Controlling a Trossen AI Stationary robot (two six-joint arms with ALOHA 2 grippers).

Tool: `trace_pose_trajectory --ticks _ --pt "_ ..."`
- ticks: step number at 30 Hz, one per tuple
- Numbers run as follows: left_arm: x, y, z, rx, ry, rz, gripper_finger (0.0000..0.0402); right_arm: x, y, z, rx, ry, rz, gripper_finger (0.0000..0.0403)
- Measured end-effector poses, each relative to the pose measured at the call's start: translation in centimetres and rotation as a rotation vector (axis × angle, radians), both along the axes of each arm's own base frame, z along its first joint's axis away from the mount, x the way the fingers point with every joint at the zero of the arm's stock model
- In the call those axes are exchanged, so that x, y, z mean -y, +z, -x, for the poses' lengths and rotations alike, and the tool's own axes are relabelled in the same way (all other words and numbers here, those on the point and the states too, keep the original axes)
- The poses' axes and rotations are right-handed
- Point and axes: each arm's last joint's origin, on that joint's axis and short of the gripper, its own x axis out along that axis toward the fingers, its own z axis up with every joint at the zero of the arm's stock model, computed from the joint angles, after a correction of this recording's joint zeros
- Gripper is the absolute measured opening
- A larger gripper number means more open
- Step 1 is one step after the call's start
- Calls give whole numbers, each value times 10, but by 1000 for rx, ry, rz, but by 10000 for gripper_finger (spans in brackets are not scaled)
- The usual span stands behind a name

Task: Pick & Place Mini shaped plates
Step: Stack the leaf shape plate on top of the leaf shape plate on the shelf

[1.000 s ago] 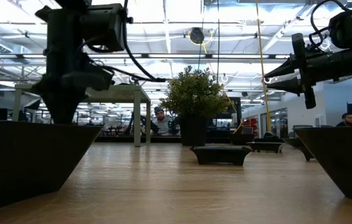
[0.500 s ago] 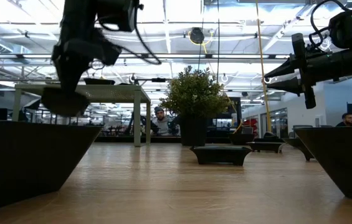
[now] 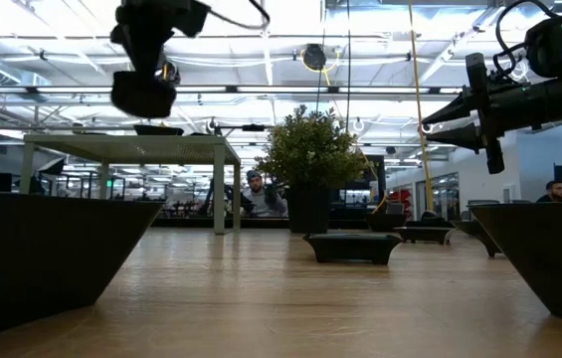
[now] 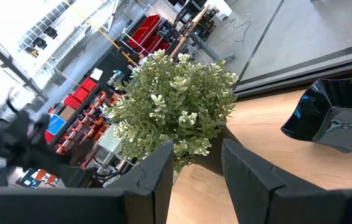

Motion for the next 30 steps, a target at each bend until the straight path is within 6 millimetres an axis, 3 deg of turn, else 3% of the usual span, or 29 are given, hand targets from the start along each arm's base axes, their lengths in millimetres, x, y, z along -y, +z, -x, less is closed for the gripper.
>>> trace_pose_trajectory --ticks 9,16,24,27,30 --pt "-47 12 21 0 291 -370 5 0 0 0 -1 0 0 123" --pt "-91 10 39 -29 516 -385 12 0 0 0 0 0 0 123" --pt "-122 8 56 70 856 -371 11 0 0 0 0 0 0 123" --pt "-126 3 58 68 879 -368 18 0 0 0 -1 0 -1 123" --pt "-128 -2 60 1 795 -360 14 0 0 0 0 0 0 123"
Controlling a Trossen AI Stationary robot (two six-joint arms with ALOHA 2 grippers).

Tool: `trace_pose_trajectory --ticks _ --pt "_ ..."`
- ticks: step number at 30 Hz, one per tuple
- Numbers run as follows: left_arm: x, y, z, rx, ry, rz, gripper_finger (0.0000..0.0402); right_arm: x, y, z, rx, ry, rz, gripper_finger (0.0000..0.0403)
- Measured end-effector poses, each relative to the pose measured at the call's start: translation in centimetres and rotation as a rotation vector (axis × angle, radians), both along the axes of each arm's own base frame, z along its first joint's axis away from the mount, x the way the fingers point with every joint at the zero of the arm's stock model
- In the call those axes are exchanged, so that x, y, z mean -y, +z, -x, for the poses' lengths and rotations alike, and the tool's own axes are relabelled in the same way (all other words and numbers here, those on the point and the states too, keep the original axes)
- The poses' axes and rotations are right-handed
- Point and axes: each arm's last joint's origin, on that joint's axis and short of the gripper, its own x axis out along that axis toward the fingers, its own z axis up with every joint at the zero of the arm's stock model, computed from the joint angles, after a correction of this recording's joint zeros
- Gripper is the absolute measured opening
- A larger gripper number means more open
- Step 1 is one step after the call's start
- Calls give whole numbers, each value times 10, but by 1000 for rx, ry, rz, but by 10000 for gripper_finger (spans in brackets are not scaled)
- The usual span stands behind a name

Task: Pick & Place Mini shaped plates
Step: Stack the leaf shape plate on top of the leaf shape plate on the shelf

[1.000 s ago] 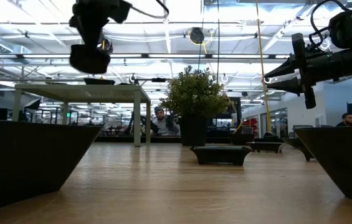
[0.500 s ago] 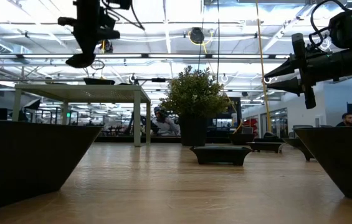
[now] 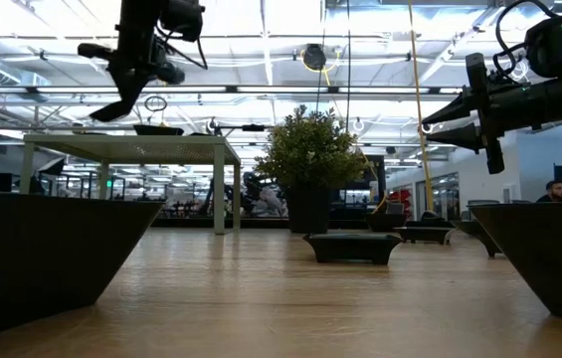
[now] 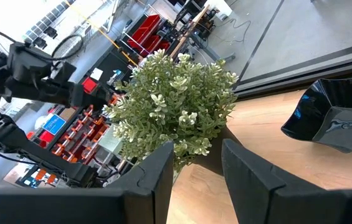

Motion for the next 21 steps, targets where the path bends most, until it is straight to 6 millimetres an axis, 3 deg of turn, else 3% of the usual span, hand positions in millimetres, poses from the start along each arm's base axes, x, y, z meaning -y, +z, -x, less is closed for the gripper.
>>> trace_pose_trajectory --ticks 21 --pt "-1 -6 9 -581 -867 321 14 0 0 0 0 0 0 123"
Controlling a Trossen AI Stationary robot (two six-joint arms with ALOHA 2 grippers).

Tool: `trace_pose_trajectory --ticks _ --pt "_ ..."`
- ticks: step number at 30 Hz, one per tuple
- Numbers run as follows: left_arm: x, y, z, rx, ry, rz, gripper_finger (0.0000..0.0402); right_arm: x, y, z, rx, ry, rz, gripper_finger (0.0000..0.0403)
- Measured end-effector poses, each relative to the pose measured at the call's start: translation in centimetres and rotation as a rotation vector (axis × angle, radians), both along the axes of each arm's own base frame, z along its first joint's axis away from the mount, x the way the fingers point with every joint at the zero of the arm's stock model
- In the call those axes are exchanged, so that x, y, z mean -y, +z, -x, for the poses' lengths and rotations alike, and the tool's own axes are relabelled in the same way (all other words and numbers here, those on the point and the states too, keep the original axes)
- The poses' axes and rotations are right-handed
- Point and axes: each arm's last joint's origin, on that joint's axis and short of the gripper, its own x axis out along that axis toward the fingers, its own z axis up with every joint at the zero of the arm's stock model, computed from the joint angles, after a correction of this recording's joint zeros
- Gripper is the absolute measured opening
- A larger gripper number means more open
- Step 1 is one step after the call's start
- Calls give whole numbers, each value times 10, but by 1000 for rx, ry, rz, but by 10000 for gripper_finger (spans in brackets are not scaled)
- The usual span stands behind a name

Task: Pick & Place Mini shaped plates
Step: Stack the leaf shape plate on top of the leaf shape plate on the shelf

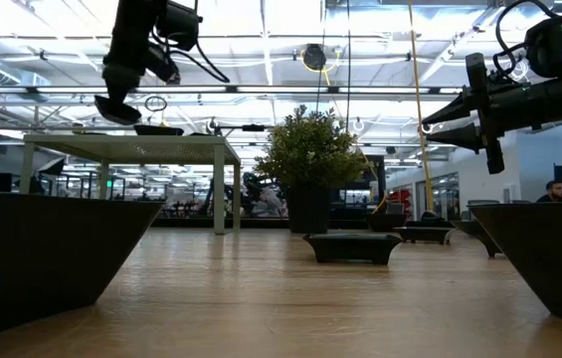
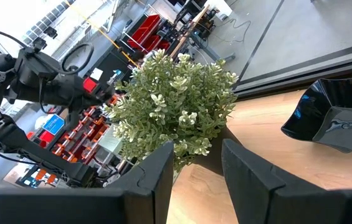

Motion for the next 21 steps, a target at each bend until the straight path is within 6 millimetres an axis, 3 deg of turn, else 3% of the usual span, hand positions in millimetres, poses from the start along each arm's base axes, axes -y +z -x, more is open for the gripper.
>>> trace_pose_trajectory --ticks 10,21 --pt "0 -1 2 -118 -208 90 14 0 0 0 0 0 0 123" --pt "17 -16 32 -146 -293 226 18 0 0 0 0 0 0 123"
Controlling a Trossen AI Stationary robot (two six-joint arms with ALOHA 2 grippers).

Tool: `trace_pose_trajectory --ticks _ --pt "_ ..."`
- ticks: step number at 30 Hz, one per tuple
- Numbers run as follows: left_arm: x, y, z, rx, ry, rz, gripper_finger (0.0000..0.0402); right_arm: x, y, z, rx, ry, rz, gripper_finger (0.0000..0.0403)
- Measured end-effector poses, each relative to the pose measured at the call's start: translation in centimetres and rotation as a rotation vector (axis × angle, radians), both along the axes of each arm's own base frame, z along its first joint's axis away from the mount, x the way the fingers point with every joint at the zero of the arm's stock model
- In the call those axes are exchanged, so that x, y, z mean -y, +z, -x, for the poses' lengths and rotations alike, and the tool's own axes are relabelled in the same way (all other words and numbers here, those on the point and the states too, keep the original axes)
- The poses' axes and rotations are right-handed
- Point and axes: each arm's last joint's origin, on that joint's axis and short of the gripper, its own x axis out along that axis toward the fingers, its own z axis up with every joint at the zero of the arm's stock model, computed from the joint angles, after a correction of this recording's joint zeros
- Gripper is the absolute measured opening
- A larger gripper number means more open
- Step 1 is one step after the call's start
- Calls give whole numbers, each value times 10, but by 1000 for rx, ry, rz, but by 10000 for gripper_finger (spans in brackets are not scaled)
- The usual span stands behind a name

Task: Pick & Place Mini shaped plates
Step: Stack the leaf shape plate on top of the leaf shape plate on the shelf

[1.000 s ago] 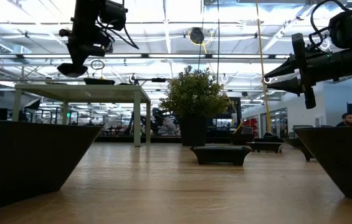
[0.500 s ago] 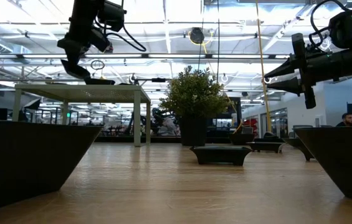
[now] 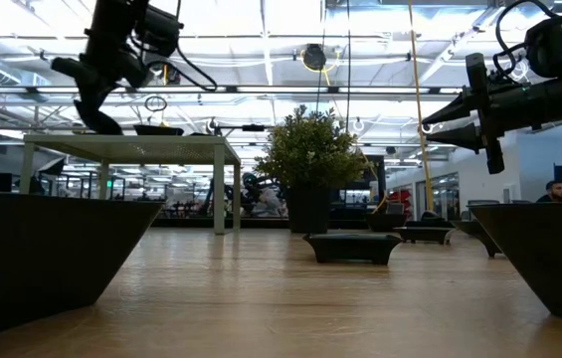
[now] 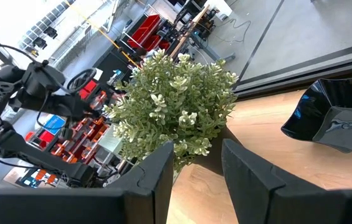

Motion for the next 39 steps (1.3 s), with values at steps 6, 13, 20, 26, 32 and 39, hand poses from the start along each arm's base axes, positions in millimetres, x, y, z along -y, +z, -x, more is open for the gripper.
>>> trace_pose_trajectory --ticks 6,13,20,26,32,39 --pt "7 0 8 5 -46 8 4 0 0 0 0 0 -1 123" --pt "4 1 5 -2 -146 13 14 0 0 0 0 0 0 123" --pt "4 1 3 -2 -208 33 11 0 0 0 0 0 -1 123" --pt "4 1 3 -20 -250 49 10 0 0 0 0 0 0 123" --pt "4 1 3 -17 -238 41 10 0 0 0 -1 1 -1 123" --pt "3 1 3 -28 -216 10 10 0 0 0 0 0 0 123"
